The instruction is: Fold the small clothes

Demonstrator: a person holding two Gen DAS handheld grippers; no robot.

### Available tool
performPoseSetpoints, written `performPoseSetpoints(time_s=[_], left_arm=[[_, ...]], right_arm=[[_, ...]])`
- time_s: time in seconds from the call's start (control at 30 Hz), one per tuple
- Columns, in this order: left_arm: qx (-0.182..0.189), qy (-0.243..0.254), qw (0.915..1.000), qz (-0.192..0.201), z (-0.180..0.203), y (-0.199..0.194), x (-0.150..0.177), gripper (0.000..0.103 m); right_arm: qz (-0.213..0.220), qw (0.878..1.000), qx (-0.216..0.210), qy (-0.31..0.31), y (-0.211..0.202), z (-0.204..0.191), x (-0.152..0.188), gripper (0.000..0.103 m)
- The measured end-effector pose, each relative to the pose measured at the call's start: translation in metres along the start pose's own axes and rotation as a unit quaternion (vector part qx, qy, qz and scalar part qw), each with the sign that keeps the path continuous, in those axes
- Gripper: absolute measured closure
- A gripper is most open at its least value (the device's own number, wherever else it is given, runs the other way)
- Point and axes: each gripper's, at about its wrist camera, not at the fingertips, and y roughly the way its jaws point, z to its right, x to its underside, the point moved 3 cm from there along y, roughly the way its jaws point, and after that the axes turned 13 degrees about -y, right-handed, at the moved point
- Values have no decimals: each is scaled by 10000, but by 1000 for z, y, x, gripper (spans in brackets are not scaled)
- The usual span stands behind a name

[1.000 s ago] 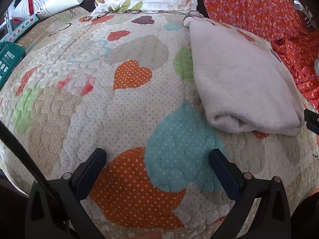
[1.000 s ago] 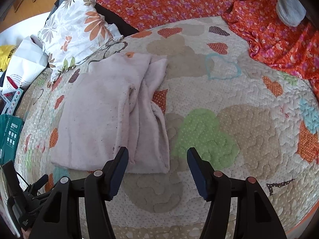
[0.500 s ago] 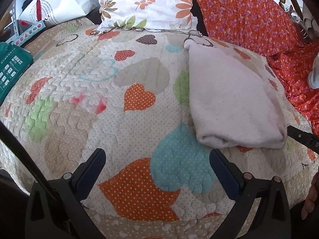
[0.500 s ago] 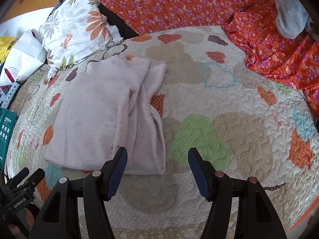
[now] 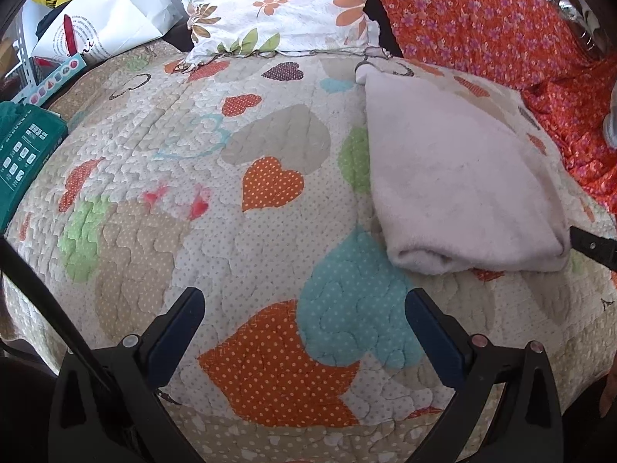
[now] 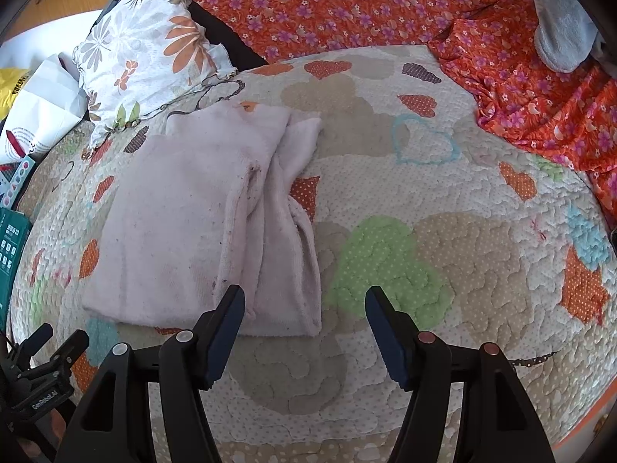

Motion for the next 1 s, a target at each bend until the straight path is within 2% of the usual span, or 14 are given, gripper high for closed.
performPoseSetpoints(time_s=[0.63,1.0], left_arm=[[-218,38,9997,-122,-2,7,4,0],[-239,54,9985,-481,-1,20,14,0]], right_arm=[[-116,9999,-46,62,6,4,3,31],[-392,9981,-294,385,18,10,9,27]])
